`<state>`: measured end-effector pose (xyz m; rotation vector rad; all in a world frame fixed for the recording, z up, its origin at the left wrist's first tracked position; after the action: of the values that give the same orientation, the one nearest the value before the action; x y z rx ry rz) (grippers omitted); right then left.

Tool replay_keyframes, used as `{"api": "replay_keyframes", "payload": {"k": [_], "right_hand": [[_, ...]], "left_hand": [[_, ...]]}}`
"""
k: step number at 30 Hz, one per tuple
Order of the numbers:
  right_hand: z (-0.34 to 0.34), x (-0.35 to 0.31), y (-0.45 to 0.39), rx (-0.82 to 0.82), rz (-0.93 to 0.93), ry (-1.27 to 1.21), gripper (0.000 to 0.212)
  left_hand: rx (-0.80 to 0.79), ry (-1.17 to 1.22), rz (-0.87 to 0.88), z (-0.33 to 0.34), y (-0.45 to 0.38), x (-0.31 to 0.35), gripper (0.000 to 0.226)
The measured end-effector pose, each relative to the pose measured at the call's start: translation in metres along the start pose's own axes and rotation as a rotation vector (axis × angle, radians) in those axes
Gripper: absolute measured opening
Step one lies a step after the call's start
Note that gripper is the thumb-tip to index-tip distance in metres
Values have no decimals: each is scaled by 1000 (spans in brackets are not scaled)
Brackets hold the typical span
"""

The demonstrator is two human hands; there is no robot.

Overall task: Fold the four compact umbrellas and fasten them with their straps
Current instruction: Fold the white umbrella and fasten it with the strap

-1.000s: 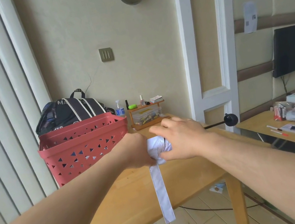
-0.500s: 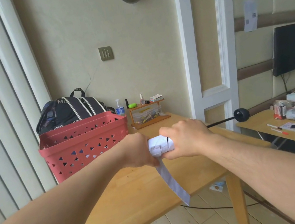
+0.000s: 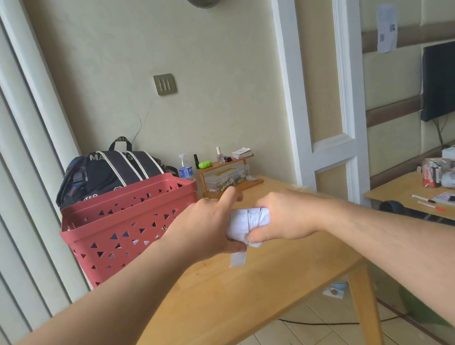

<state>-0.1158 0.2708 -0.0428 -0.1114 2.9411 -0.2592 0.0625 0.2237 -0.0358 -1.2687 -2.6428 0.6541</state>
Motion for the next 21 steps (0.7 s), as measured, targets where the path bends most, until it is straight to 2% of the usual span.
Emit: {"api": "replay_keyframes", "payload": {"k": [3, 6, 8, 12, 17, 21], "right_hand": [[2, 0, 1, -72, -3, -122, 43], [6, -2, 2, -159, -40, -294, 27], [9, -3, 0, -189, -54, -353, 21], [13, -1, -2, -205, -61, -320, 19], [11, 2, -5, -226, -82, -287, 28], [5, 4, -5, -281, -100, -278, 22]], "left_hand": [[32, -26, 27, -1, 2, 1, 87], [31, -92, 66, 1, 3, 2, 65], [-16, -119, 33, 3, 0, 1, 49], [-82, -119, -28, 11, -4, -2, 28], [-77, -139, -27, 12, -6, -2, 16], [-91, -160, -54, 10, -7, -1, 14]]}}
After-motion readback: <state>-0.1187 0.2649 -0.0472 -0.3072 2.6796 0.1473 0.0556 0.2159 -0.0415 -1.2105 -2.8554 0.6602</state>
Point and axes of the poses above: each hand's wrist, its own y-axis away from the middle knuckle, its own z-axis out of the palm, x = y × z, the point moved 3 cm from there along -y, towards the middle knuckle, and after that the axes turned 7 degrees about y, right-handed, at the moved point
